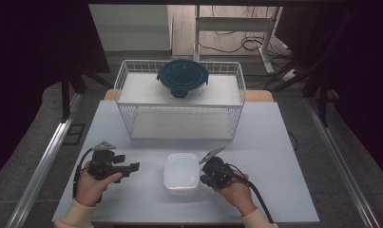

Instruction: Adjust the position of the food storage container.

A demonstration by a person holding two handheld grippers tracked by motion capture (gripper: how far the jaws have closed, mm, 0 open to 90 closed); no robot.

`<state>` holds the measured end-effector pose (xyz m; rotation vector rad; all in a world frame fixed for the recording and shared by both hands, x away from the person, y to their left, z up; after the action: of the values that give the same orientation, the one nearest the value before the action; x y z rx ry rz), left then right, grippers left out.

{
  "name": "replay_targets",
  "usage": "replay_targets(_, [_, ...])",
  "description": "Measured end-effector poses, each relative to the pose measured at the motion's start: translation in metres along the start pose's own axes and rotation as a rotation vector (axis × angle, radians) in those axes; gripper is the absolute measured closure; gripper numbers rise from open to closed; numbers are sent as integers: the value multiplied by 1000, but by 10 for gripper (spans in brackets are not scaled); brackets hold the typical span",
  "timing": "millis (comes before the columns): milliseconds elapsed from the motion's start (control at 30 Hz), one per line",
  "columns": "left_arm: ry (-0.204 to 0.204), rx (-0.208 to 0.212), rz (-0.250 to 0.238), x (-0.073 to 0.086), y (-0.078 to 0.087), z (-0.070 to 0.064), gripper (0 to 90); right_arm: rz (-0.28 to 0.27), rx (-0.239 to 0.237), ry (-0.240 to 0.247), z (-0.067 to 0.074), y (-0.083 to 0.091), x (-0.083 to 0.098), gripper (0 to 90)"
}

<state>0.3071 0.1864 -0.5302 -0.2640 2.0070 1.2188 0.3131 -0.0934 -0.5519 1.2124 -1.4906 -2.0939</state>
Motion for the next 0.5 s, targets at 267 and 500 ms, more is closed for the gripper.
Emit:
replay_targets(267, [1,4,-15,-2,5,-2,257,-117,62,-70,-25,36,5,886])
replay_targets(500, [19,28,-55,-8,12,-10,248,-326,-13,-258,-44,63,15,366])
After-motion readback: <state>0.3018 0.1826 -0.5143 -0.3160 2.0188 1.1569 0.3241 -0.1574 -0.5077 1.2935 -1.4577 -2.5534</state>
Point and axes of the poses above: each handheld gripper's, and its own axes: y roughly backward along the jaws, x roughly out of its underside, z roughly to its left, the point moved 8 cm from there along -y, roughly forward along the jaws, and after that the axes turned 4 degrees about -y, right-handed, at the moved point
